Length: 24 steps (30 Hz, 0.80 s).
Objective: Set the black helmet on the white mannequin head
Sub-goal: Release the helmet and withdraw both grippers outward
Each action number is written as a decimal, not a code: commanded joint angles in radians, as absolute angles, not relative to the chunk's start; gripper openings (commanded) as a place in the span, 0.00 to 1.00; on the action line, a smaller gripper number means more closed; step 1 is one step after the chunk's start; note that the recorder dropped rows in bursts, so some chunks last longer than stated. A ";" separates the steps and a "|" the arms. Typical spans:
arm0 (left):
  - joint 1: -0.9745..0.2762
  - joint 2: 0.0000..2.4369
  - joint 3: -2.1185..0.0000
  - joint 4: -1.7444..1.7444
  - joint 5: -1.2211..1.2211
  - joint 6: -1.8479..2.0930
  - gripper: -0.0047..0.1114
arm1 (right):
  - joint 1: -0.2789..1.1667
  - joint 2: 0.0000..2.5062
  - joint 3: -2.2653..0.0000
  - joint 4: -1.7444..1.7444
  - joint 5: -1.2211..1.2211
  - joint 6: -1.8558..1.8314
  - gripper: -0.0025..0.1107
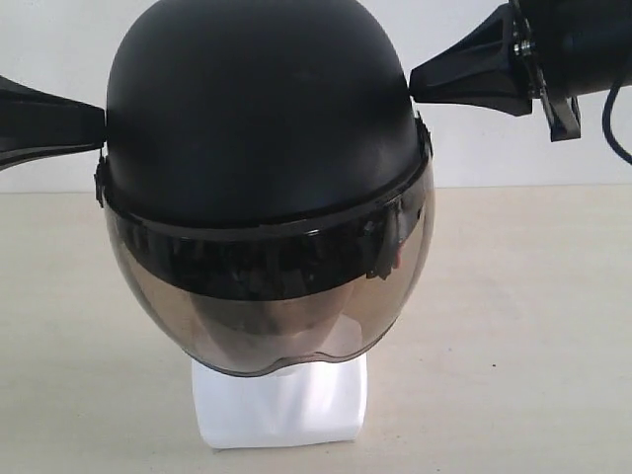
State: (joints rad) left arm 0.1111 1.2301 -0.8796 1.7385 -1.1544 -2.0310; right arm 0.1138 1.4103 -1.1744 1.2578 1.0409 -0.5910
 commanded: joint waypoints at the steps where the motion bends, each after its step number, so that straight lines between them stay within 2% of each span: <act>1: 0.102 1.211 -0.873 1.744 -1.091 -2.022 0.08 | 0.139 1.405 -1.176 1.287 1.152 -0.586 0.02; 8: 0.157 1.209 -0.873 1.744 -1.105 -2.022 0.08 | 0.184 1.383 -1.176 1.283 1.142 -0.586 0.02; 16: 0.164 1.205 -0.874 1.744 -1.127 -2.022 0.08 | 0.189 1.342 -1.176 1.195 1.098 -0.543 0.02; 24: 0.164 1.205 -1.026 1.744 -1.154 -2.089 0.08 | 0.189 1.288 -1.176 1.142 1.062 -0.505 0.02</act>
State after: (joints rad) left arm 0.1621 1.2102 -0.9966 1.7501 -1.1436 -2.0601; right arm 0.1879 1.2981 -1.1744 1.1511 1.0442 -0.5100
